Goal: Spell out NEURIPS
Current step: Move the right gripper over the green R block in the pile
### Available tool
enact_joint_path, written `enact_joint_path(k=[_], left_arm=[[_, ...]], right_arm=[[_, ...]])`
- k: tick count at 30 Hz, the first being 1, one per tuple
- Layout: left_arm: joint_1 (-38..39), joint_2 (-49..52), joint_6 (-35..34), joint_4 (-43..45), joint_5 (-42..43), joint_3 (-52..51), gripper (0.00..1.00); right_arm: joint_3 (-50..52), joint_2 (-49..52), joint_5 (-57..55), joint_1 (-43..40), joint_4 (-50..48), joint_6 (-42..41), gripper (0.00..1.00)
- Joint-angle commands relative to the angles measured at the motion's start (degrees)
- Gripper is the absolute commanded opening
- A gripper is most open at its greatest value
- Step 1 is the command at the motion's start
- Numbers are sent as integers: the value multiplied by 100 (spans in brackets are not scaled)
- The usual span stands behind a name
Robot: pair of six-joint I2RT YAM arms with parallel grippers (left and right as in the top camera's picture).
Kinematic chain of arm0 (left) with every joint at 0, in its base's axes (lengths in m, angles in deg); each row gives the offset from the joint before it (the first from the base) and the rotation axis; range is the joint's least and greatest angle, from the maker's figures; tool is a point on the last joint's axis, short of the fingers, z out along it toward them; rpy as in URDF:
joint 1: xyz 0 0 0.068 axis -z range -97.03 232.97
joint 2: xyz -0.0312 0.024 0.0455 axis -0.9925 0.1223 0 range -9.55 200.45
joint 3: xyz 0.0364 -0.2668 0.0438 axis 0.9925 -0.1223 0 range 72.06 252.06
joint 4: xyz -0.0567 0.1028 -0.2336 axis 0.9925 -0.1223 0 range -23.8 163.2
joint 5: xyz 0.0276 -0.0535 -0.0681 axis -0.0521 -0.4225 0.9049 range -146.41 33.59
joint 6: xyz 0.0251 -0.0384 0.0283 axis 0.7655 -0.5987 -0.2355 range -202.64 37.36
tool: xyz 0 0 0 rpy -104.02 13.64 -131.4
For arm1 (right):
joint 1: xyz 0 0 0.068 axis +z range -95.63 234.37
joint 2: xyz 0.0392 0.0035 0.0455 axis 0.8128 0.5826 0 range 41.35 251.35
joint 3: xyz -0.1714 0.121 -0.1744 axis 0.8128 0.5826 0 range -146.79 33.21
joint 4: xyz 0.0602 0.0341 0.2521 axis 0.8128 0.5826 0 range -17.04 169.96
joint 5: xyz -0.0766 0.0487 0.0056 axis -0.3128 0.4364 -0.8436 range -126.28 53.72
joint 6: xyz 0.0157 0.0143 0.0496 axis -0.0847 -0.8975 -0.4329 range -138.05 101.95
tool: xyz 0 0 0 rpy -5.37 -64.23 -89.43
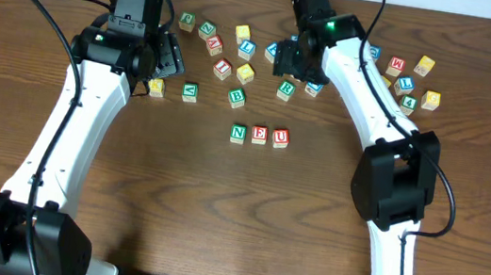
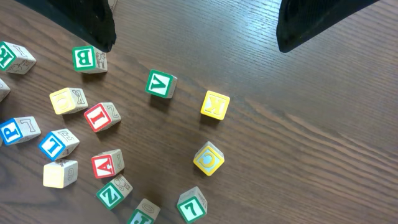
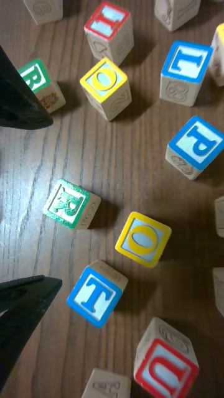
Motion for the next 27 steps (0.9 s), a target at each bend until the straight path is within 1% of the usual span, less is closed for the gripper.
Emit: enact_joint_path(k=[1,10,27], left_arm=[[-15,68,37,-7,9,87,81],[-15,68,37,-7,9,83,81],[-15,68,37,-7,9,66,81]], right_arm=[[-101,188,17,74,-9,-109,70],[-101,369,-26,101,-13,-304,70],[-98,417,-24,103,17,-302,70]])
